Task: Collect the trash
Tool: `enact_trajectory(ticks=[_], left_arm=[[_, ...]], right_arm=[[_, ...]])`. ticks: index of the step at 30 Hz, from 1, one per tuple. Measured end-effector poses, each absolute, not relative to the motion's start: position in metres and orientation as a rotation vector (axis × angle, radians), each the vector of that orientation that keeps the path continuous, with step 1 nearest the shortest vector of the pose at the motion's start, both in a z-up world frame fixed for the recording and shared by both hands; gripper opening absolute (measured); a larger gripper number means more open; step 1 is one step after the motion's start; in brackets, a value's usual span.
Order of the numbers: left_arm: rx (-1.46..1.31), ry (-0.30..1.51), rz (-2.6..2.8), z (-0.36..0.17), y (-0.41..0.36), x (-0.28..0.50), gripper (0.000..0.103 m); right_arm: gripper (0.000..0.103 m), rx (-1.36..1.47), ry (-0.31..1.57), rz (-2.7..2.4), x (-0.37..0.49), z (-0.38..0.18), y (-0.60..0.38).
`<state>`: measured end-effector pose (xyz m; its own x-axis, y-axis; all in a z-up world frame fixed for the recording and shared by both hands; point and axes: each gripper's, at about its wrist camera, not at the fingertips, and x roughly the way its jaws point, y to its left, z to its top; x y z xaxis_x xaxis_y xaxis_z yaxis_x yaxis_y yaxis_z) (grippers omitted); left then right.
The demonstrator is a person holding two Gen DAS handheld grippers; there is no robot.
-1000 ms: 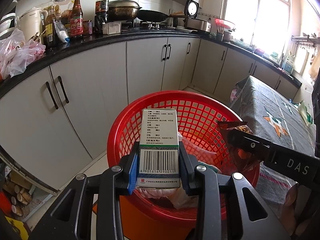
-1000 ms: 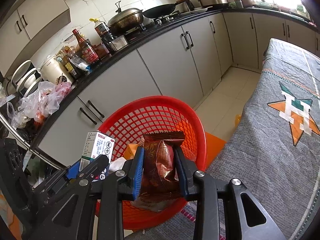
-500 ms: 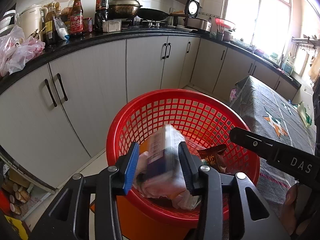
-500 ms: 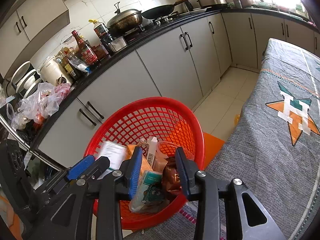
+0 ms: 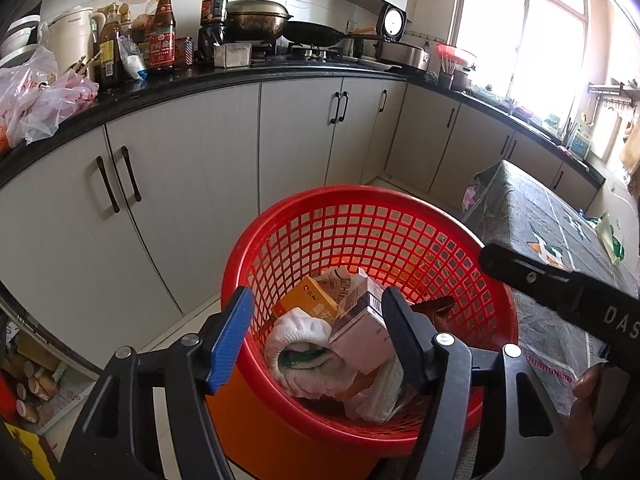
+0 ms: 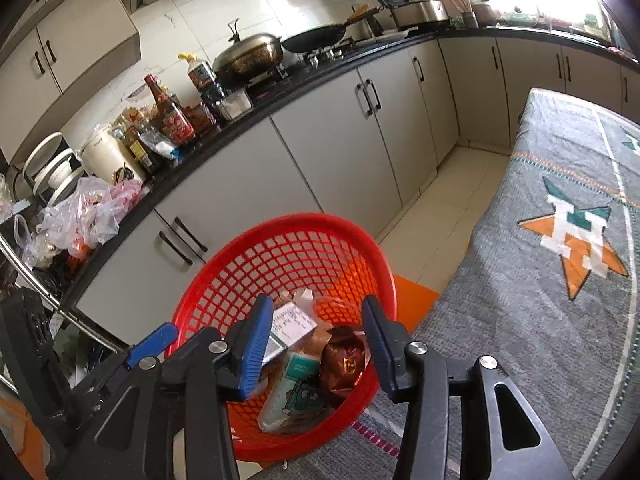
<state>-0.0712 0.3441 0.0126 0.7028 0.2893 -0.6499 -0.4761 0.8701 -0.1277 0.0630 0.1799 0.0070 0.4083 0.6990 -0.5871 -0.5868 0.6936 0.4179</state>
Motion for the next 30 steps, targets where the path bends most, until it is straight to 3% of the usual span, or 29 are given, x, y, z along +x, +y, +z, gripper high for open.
enact_trajectory(ticks=[3,13,18,30], left_arm=[[-0.288,0.642,0.465,0.017,0.344,-0.075,0.081],[-0.227,0.609,0.543,0.027,0.342,-0.081,0.093],[-0.15,0.596,0.614,0.031,0.336,-0.083,0.099],[-0.23,0.552,0.581,0.041,0.358,-0.117,0.1]], right_arm=[[0.064,0.146,0.771,0.785,0.059,0.014,0.177],[0.089,0.076,0.7,0.702,0.05,0.024,0.177],[0.091,0.03,0.674,0.67,0.048,0.026,0.179],[0.094,-0.001,0.659,0.645,0.046,0.026,0.18]])
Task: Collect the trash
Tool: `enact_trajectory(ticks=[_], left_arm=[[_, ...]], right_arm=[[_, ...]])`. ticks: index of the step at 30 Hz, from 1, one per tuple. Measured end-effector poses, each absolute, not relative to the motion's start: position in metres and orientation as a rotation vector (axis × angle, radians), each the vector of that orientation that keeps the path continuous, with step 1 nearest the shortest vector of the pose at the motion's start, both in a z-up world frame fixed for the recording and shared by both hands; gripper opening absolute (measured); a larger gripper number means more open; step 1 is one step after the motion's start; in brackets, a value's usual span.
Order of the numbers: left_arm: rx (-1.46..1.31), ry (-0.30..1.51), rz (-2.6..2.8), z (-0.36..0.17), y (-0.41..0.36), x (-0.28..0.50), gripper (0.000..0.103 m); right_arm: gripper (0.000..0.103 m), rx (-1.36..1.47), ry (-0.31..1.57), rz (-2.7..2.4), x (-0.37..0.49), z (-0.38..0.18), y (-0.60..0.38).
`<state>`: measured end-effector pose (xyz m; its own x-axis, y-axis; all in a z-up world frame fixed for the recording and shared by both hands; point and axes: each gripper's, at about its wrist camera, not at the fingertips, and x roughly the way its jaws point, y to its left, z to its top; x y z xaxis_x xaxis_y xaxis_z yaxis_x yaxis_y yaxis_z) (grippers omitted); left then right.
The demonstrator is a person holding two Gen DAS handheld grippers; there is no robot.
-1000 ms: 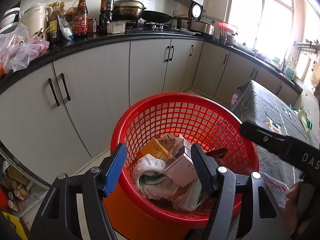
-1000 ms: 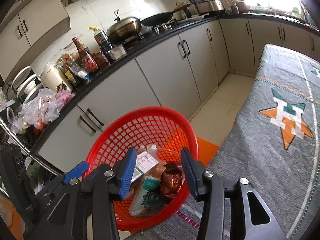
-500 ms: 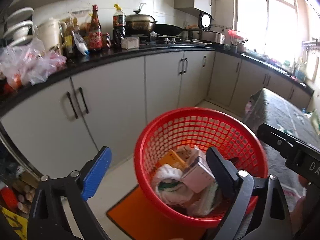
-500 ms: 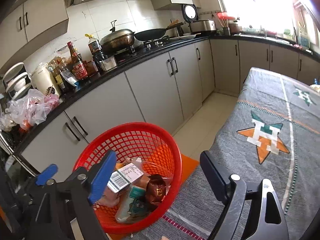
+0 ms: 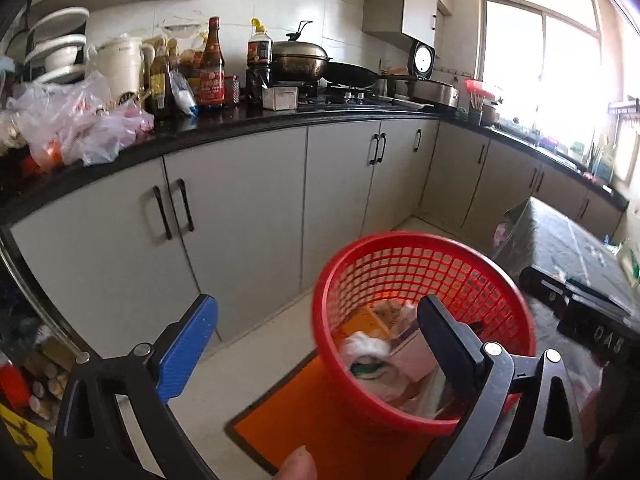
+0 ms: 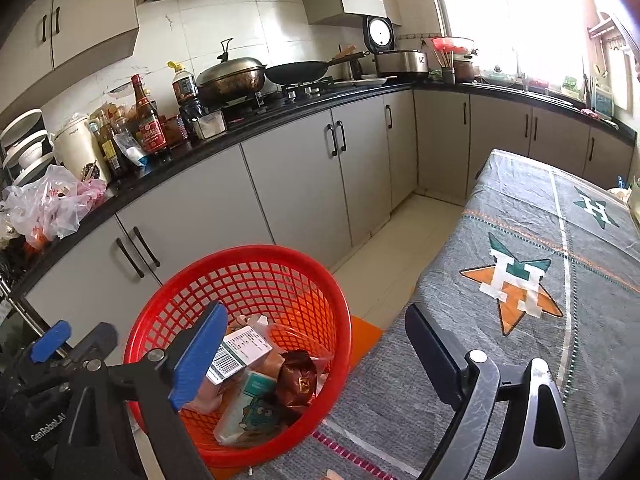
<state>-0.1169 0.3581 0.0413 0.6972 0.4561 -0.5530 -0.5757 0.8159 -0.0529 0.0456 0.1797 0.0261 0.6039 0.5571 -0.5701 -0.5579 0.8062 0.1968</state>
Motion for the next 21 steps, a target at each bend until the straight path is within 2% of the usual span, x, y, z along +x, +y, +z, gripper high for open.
enact_trajectory(ticks=[14,21], left_arm=[[-0.17,0.502,0.776,0.052,0.349,-0.159,0.1],[-0.128,0.504,0.742,0.06,0.329,-0.175,0.1]], right_arm=[[0.098,-0.085,0.621,0.583,0.031,0.04,0.182],[0.098,-0.189,0.607,0.512,-0.008,0.056,0.162]])
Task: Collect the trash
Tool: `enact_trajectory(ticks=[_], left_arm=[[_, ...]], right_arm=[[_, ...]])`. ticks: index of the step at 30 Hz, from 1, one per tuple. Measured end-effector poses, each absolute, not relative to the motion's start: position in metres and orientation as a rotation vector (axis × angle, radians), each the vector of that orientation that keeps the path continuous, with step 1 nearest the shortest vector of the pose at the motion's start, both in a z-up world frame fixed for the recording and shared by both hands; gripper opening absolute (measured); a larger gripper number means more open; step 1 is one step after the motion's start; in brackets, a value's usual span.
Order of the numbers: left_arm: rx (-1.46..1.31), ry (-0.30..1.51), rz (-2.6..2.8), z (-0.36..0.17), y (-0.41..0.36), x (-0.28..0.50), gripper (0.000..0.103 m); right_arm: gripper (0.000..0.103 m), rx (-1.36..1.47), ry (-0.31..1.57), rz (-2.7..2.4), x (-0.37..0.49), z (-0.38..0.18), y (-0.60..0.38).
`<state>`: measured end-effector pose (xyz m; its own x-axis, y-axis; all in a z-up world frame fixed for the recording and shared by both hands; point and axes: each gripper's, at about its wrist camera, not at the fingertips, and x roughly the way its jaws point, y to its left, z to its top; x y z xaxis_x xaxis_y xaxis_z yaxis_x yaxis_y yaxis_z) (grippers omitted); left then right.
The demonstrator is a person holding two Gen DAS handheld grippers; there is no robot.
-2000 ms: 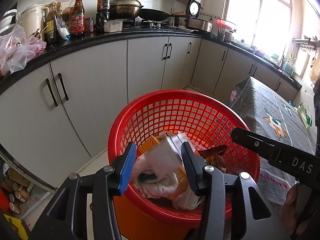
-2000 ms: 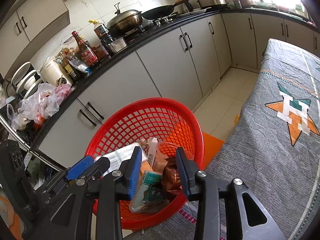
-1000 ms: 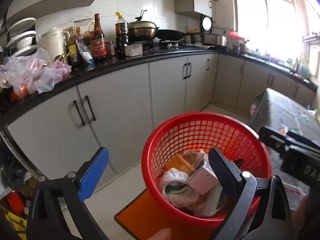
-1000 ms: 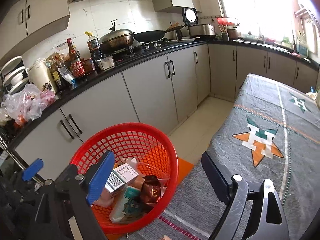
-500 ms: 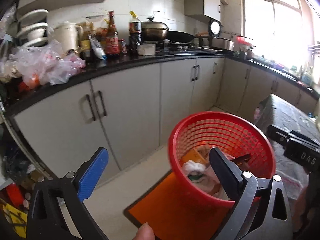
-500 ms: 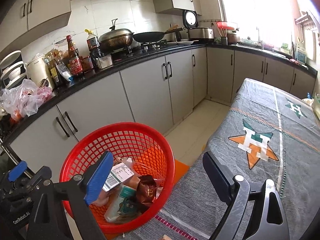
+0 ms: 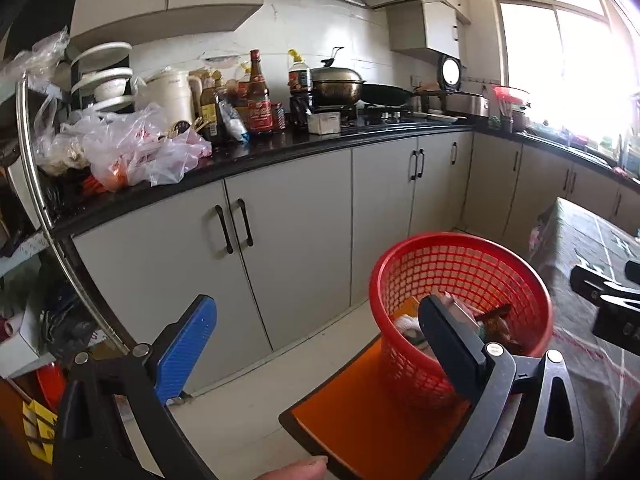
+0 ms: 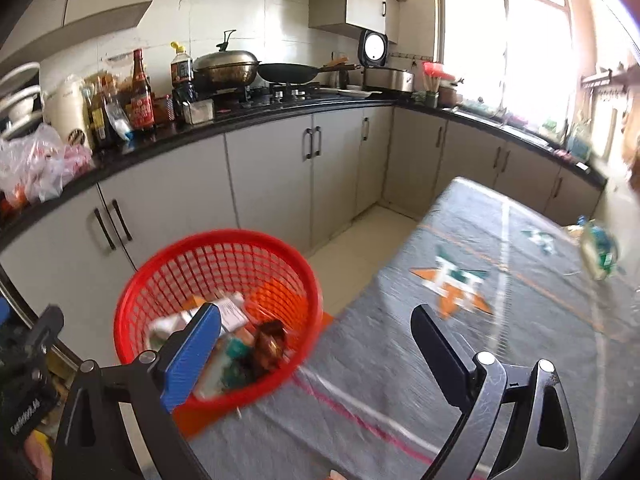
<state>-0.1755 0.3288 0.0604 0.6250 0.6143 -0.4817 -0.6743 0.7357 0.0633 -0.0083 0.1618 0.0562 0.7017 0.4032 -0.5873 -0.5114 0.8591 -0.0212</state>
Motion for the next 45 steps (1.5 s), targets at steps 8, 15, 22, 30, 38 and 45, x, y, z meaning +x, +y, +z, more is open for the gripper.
enact_trajectory(ticks=[8,15,22,30,38,45], left_arm=[[-0.07,0.472,0.706,0.074,0.289,-0.201,0.1],[-0.043,0.468,0.65,0.078,0.254,-0.228,0.1],[-0.037,0.515,0.625,0.066,0.235,-0.239,0.1],[-0.03,0.535,0.629,0.059,0.238,-0.24,0.1],[-0.037,0.541,0.627,0.056,0.243,-0.24,0.1],[-0.032,0.533,0.62,0.055,0.241,-0.242,0.1]], right_arm=[[0.099,-0.173,0.577,0.465,-0.068,0.07,0.106],[0.101,-0.185,0.514,0.406,-0.139,0.069,0.056],[0.103,-0.15,0.482,0.37,-0.18,0.068,0.023],[0.103,-0.155,0.5,0.358,-0.181,0.057,0.023],[0.103,-0.164,0.52,0.364,-0.18,0.05,0.026],[0.103,-0.175,0.53,0.37,-0.182,0.048,0.029]])
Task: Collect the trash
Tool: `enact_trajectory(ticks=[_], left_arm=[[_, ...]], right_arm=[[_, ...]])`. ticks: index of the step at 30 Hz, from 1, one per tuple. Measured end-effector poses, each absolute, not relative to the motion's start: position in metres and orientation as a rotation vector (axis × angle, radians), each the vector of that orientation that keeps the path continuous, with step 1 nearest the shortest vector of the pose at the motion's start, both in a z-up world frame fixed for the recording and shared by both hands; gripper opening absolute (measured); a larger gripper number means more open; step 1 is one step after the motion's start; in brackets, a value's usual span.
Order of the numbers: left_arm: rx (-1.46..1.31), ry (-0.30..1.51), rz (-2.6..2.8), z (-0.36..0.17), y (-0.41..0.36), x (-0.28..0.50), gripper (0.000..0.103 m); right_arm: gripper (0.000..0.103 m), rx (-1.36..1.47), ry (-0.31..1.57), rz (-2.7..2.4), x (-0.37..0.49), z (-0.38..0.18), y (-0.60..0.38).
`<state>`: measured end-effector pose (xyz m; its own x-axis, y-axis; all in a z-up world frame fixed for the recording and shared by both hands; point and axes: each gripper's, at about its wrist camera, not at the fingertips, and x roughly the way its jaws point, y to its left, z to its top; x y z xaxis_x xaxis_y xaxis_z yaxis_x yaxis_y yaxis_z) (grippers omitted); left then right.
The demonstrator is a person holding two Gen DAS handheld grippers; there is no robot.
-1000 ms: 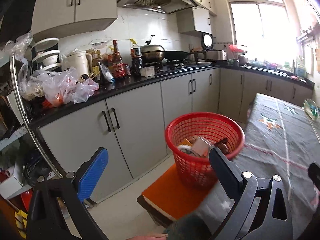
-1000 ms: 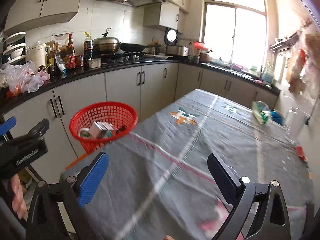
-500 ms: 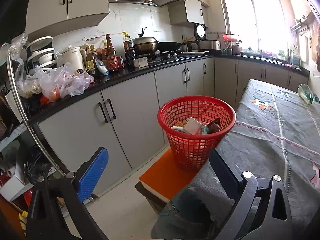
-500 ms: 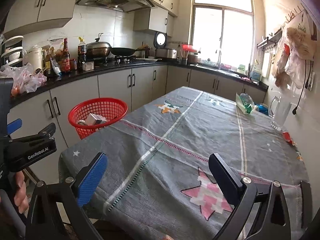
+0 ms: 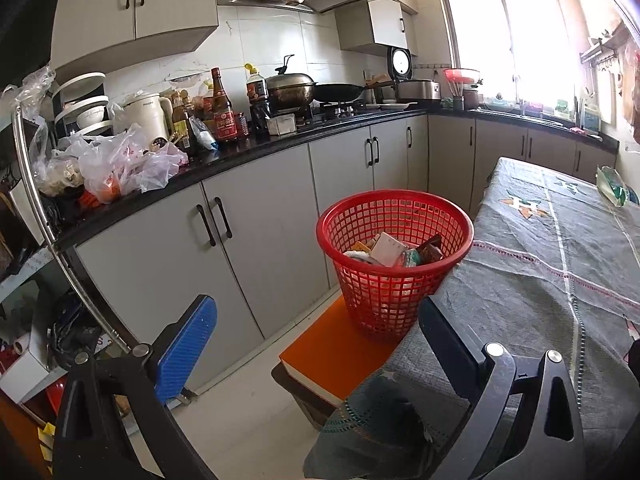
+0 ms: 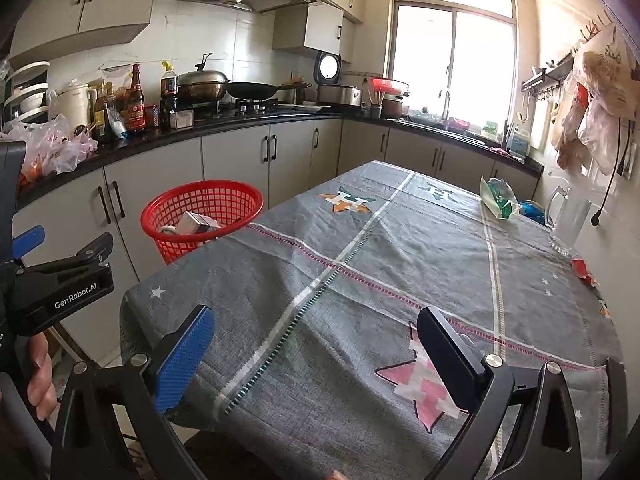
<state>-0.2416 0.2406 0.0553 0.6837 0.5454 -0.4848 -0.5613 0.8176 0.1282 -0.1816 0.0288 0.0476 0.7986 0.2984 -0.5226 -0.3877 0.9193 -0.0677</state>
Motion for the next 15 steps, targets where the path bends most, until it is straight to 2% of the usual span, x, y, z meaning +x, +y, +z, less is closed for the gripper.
enact_trajectory(ticks=[15], left_arm=[[-0.011,0.52,0.62,0.0548,0.235,-0.2434,0.1]], right_arm=[[0.103,-0.167,0.545,0.362,-0.1781,0.0461,0.0279]])
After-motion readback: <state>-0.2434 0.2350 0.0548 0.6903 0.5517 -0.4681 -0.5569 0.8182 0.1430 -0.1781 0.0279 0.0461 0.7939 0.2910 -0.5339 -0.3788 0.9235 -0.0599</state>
